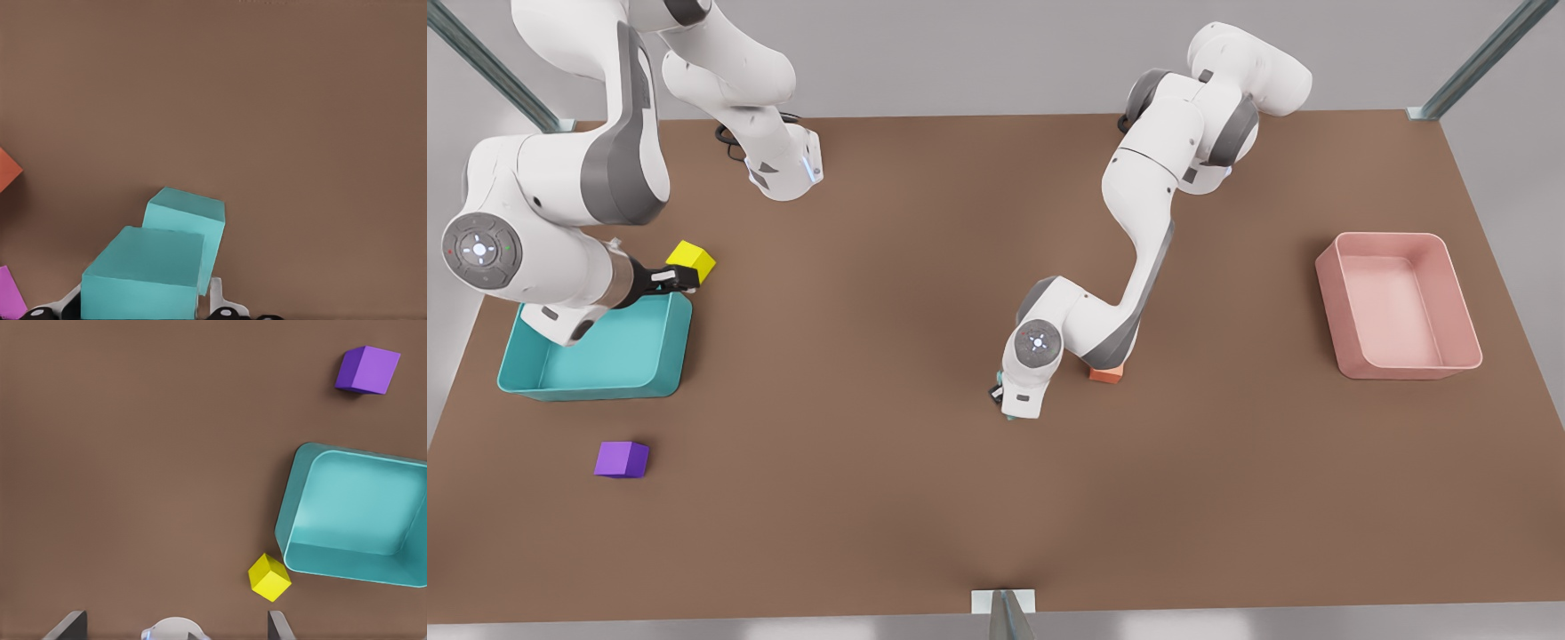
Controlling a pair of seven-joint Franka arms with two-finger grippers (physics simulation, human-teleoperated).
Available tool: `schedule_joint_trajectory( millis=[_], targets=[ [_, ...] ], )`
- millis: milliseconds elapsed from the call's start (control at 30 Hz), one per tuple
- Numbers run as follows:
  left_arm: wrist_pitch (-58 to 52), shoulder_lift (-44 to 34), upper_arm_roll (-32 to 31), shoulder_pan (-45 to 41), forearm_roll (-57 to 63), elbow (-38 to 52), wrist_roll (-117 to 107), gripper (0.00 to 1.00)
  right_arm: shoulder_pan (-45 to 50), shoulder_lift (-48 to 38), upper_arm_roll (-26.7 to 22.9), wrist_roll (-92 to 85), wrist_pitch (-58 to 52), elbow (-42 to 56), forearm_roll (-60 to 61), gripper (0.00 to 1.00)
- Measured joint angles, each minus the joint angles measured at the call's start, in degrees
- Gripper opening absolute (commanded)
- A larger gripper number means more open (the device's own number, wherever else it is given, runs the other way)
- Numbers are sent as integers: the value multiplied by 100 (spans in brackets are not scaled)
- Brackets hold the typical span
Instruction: Stack the two blue cubes on top of each other
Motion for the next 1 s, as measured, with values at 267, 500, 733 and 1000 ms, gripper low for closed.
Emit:
schedule_joint_trajectory(
  millis=[267,500,733,1000],
  targets=[
    [14,-25,5,35,-21,2,-40,100,0,3,0,24,-5,-35,4,100],
    [-265,-184,179,216,14,569,-21,100,0,3,0,38,-8,-35,4,100],
    [-3217,-3096,203,1434,703,529,995,100,0,7,0,46,-9,-35,4,100],
    [-3925,-4277,-1056,2853,1434,-1099,3136,100,0,12,0,53,-8,-35,4,100]
  ],
)
